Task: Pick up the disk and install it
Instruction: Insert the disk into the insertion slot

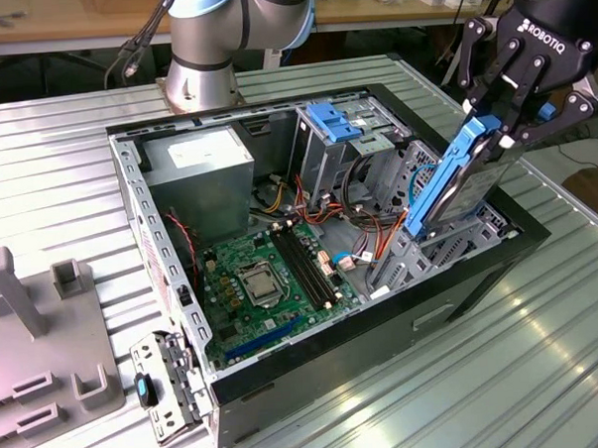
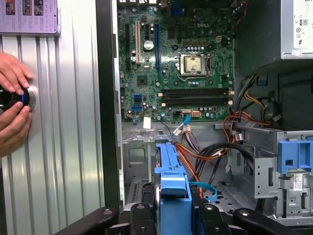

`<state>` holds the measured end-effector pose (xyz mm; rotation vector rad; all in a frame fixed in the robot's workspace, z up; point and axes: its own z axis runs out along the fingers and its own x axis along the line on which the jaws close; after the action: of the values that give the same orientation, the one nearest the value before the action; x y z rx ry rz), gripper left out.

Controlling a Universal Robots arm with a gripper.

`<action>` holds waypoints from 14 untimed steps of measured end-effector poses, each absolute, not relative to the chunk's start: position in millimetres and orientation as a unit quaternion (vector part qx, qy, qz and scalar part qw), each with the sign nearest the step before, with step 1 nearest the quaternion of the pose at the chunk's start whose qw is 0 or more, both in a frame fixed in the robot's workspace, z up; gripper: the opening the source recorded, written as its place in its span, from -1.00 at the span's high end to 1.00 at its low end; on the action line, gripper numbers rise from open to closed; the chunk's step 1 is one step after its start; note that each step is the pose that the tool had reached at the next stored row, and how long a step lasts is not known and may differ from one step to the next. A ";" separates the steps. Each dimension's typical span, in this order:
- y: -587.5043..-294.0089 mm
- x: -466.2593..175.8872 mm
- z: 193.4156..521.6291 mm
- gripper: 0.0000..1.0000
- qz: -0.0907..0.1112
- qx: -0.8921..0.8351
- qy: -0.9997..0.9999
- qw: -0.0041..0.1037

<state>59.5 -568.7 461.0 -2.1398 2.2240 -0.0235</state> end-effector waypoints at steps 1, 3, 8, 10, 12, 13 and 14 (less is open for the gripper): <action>-568.8 59.5 460.5 0.26 -0.008 -0.693 0.720 0.028; -569.1 59.5 459.5 0.26 -0.008 -0.693 0.720 0.028; -570.5 59.5 455.5 0.26 -0.008 -0.693 0.720 0.028; -571.1 59.5 454.5 0.26 -0.008 -0.693 0.720 0.028; -571.4 59.5 453.7 0.26 -0.008 -0.693 0.720 0.028; -571.5 59.5 453.4 0.26 -0.008 -0.693 0.720 0.028; -571.7 59.5 453.0 0.26 -0.008 -0.693 0.720 0.028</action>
<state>59.5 -571.7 453.0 -2.1398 2.2240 -0.0235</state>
